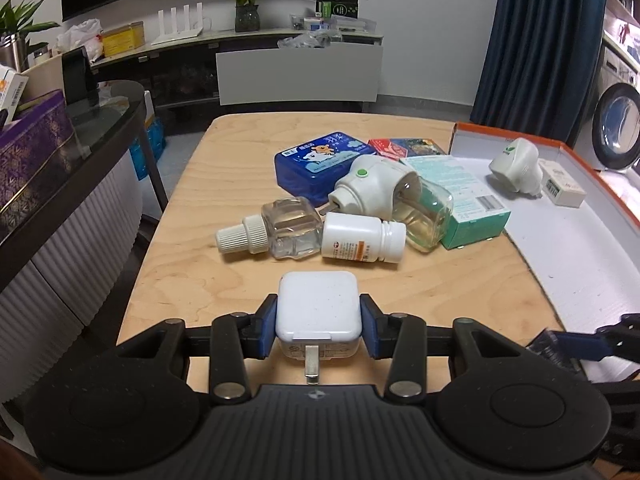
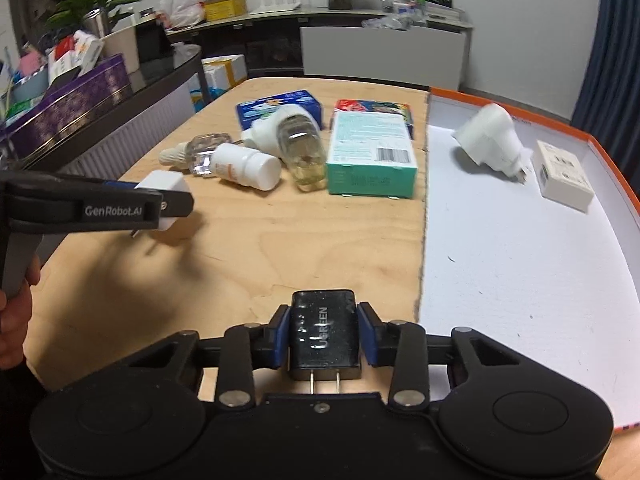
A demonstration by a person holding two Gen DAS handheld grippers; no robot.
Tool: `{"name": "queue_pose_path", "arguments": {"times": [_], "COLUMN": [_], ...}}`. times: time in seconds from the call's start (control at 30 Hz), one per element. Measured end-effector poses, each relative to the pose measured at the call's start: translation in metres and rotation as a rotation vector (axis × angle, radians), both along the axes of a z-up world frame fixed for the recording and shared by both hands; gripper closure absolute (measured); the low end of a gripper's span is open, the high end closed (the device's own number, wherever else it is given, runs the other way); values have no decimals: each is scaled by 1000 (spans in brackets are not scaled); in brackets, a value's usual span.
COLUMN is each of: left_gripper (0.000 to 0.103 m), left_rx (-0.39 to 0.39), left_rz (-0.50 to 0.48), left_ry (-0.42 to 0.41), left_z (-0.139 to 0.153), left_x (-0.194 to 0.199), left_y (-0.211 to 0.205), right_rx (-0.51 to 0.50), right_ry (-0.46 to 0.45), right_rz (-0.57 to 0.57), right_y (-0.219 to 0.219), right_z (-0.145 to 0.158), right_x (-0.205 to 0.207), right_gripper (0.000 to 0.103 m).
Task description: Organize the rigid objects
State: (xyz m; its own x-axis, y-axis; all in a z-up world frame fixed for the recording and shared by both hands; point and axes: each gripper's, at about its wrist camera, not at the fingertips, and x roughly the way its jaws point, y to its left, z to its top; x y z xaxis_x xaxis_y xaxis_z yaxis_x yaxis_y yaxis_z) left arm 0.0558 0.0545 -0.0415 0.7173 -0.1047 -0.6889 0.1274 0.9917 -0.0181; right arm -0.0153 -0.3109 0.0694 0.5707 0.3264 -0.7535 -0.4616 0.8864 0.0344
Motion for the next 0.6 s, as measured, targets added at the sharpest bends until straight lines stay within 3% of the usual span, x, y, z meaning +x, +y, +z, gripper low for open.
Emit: {"name": "queue_pose_path", "arguments": {"times": [0.27,0.6], "left_gripper": [60,60], "left_rx": [-18,-47], "left_rz": [2,-25], "left_ry": [-19,-41], "left_z": [9,24], "left_x": [-8,-13], "left_y": [-2,-23], "right_rx": [30,99], "right_ry": [-55,-103], "right_rz": [15,-70], "right_y": [3,-23], "right_z": [14,41], "right_x": [-8,-1], "right_gripper": [59,59]}}
